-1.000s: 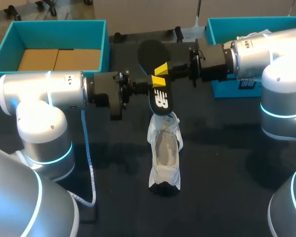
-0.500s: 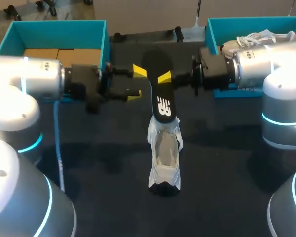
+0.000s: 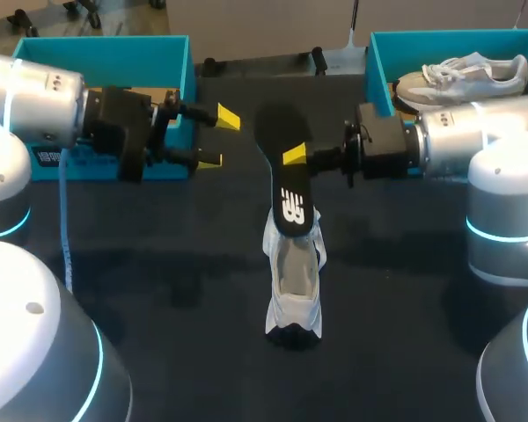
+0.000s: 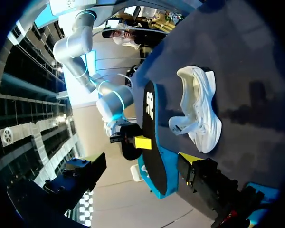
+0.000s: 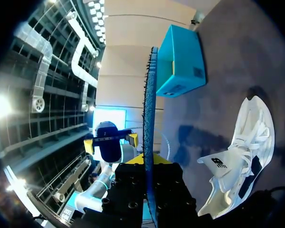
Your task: Take the shoe out of the shoebox, open the shoe tongue, remove and reinsert the insole, then place the shoe into the shoebox
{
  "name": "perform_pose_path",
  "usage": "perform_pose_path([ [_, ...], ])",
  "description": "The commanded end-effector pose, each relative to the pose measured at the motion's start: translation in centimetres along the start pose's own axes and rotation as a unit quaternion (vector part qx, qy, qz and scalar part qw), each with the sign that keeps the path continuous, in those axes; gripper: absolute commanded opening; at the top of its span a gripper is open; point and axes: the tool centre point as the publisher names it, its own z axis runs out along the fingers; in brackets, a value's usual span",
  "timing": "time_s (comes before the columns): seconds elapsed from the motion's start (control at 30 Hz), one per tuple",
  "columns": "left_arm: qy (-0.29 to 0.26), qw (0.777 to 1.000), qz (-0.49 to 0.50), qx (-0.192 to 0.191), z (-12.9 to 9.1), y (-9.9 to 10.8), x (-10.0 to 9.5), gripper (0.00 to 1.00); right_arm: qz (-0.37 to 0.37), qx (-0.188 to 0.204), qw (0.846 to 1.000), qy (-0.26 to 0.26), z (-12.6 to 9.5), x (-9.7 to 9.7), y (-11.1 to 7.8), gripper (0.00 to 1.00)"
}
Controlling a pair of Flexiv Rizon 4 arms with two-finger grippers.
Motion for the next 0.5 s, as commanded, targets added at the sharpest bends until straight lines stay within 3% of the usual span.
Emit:
perform_pose_path([
  [0.03,0.054,0.997,-0.040,0.026,-0.2,1.4,-0.9,1.00,-0.001,-0.010,1.000,0.002,0.1,-0.3,-0.9,0.00],
  [0.1,0.175,0.980,-0.093,0.018,0.0,2.5,-1.4,1.00,-0.001,-0.011,1.000,0.002,0.1,-0.5,-1.0,0.00],
  [0.13,0.241,0.965,-0.103,-0.010,0.0,3.0,-1.4,1.00,-0.002,-0.010,1.000,0.003,0.2,-0.6,-1.1,0.00],
  [0.5,0.249,0.961,-0.117,-0.004,0.5,3.4,-1.7,1.00,-0.002,-0.008,1.000,0.005,0.2,-0.7,-1.2,0.00],
])
